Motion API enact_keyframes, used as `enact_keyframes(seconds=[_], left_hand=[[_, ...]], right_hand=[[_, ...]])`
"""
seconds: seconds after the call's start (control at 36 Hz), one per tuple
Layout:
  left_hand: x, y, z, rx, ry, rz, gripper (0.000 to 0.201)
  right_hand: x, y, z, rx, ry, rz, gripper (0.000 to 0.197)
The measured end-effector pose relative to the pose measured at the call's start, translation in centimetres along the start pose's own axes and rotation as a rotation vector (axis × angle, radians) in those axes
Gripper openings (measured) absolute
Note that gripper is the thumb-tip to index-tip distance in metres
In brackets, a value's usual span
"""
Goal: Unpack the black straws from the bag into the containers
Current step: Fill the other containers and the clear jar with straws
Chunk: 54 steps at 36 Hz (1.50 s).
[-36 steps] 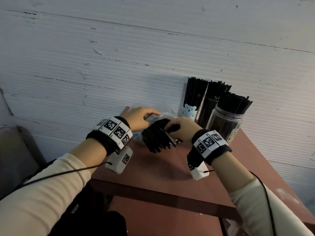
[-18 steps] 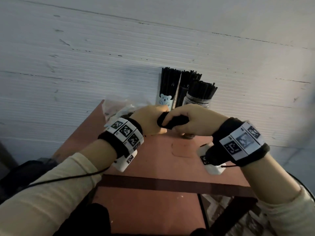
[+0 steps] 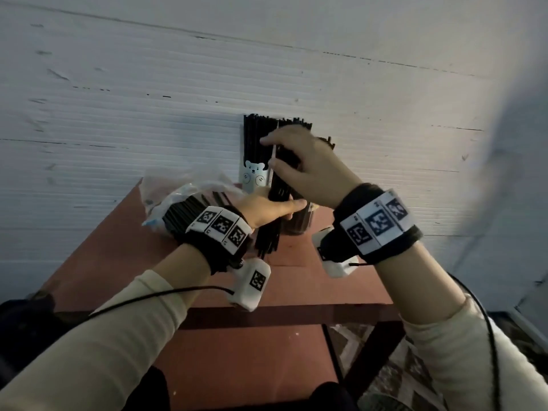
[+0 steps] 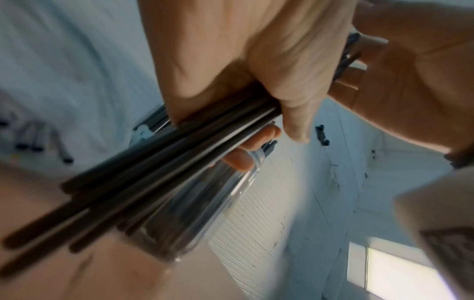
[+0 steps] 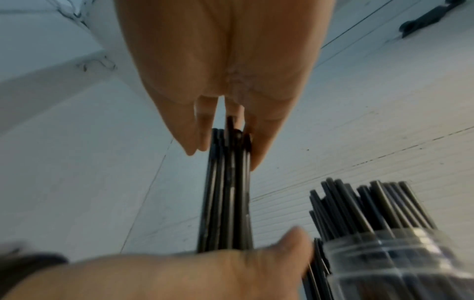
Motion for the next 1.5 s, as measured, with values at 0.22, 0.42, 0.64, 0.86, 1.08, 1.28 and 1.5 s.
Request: enact_keyframes(seconds=[0.22, 0.42, 0.64, 0.86, 1.08, 1.28, 1.5], left_hand=[[-0.4, -1.4, -0.1, -0.045, -0.159, -0.165, 0.042], [-1.4, -0.1, -0.4, -0.097, -0.051, 0.080, 0.033], [-3.2, 2.3, -0.6, 0.246, -0.374, 0.215, 0.010], [-2.0, 1.7, 0.1, 0.145, -0.239, 0.349, 0.043], [0.9, 2.9, 0.2, -0.101, 0.218, 0.344, 0.092], [5.5, 3.1, -1.1, -0.082, 0.144, 0.224, 0.134], [7.8, 1.7, -1.8, -0.049, 0.006, 0.169, 0.082]], right_hand=[[-0.4, 0.0, 1.6, -0.007, -0.100, 0.018, 0.040], [-1.4, 0.1, 1.1, 0.164, 0.062, 0.106, 0.090], [-2.8, 1.7, 2.4, 0.275, -0.126, 0.185, 0.065], [-2.7, 1.1, 2.0, 0.359, -0.057, 0.057, 0.011], [0.0, 4.7, -4.3, 0.504, 0.222, 0.177, 0.016], [2.8, 7.9, -8.5, 0.590, 0.372, 0.280, 0.018], [5.1, 10.2, -8.8, 0.579, 0.371, 0.326, 0.011]])
Point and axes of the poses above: each hand's wrist, its own x-axis towards the middle knuckle, its own z-axis out of the palm, y = z × x, the point moved 1 cm from there along x, towards the middle knuckle, and after that the axes turned 9 degrees about -y, right-handed, at the moved point
